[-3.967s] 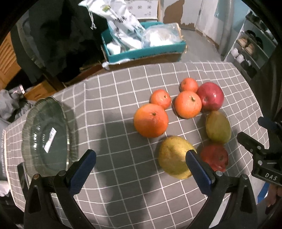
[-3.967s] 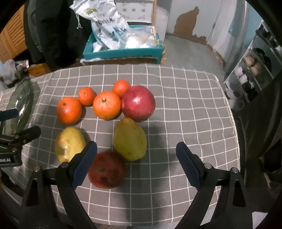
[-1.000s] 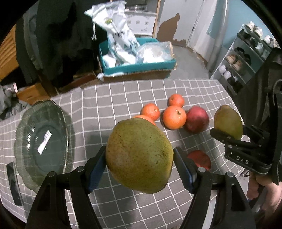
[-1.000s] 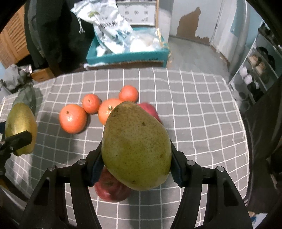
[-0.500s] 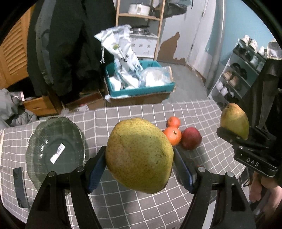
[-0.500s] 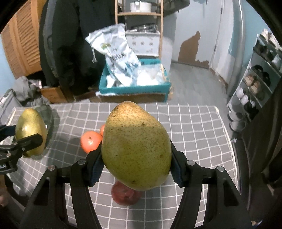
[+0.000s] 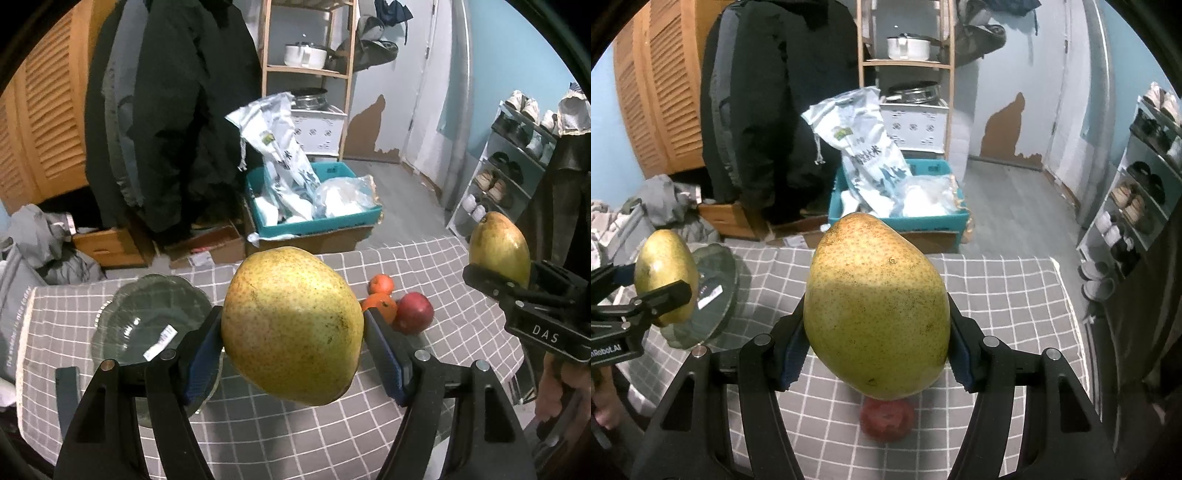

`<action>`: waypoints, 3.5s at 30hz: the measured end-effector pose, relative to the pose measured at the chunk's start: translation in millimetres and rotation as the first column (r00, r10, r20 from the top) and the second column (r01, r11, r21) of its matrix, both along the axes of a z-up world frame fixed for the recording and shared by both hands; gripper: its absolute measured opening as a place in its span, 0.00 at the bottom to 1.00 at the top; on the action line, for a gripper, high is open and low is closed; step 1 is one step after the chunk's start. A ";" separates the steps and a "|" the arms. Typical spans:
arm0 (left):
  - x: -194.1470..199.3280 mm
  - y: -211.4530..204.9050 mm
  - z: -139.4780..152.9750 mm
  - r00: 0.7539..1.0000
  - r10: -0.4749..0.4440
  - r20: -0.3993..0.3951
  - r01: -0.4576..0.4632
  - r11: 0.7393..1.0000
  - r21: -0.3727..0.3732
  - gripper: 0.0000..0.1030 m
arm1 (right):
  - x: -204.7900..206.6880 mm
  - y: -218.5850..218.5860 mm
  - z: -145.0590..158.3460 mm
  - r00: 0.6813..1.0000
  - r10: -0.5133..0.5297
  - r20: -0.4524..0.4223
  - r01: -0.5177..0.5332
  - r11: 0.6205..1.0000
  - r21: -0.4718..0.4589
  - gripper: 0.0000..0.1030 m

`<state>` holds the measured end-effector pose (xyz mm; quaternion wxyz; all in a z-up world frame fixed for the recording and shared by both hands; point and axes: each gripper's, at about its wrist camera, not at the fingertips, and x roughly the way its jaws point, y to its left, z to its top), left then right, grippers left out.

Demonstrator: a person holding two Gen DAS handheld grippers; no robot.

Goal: Organize fruits
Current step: 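Carry both pears over the green glass bowl with both tools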

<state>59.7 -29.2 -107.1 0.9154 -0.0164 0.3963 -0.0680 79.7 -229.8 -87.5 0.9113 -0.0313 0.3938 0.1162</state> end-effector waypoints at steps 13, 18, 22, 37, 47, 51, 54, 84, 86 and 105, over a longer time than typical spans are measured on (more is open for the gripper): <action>-3.8 53.0 0.1 0.996 0.094 0.001 -0.094 0.995 -0.017 0.74 | 12.8 52.2 0.2 0.997 0.072 -0.015 -0.072 0.997 0.017 0.62; -3.2 77.1 -3.0 0.990 0.140 -0.005 -0.141 0.990 -0.019 0.74 | 19.6 78.7 -1.6 0.994 0.105 -0.025 -0.105 0.994 0.022 0.62; -4.5 98.0 -4.4 0.984 0.179 -0.007 -0.179 0.984 -0.016 0.74 | 24.7 101.3 -5.4 0.990 0.137 -0.037 -0.136 0.990 0.024 0.62; -0.2 176.3 -40.1 0.948 0.305 -0.092 -0.308 0.951 -0.015 0.74 | 51.1 201.4 -45.5 0.955 0.260 -0.141 -0.258 0.966 0.031 0.62; 9.8 210.8 -81.1 0.920 0.354 -0.170 -0.358 0.934 0.006 0.74 | 63.1 255.6 -78.2 0.926 0.310 -0.214 -0.315 0.949 0.011 0.62; 17.0 217.9 -100.5 0.908 0.363 -0.207 -0.369 0.929 0.011 0.74 | 70.6 268.5 -91.6 0.913 0.317 -0.258 -0.321 0.947 0.025 0.62; 22.5 220.9 -112.3 0.903 0.360 -0.235 -0.368 0.930 0.010 0.74 | 76.1 277.0 -103.1 0.899 0.328 -0.290 -0.335 0.942 0.029 0.62; 44.4 224.2 -194.1 0.831 0.346 -0.435 -0.360 0.932 0.055 0.74 | 94.7 293.5 -151.5 0.852 0.330 -0.406 -0.338 0.939 0.053 0.62; 45.7 224.7 -197.2 0.825 0.344 -0.449 -0.361 0.931 0.050 0.74 | 94.8 293.4 -151.4 0.852 0.329 -0.407 -0.337 0.940 0.053 0.62; 24.4 246.5 -158.9 0.832 0.404 -0.380 -0.429 0.903 0.020 0.91 | 96.6 300.1 -157.4 0.841 0.324 -0.434 -0.333 0.941 0.056 0.62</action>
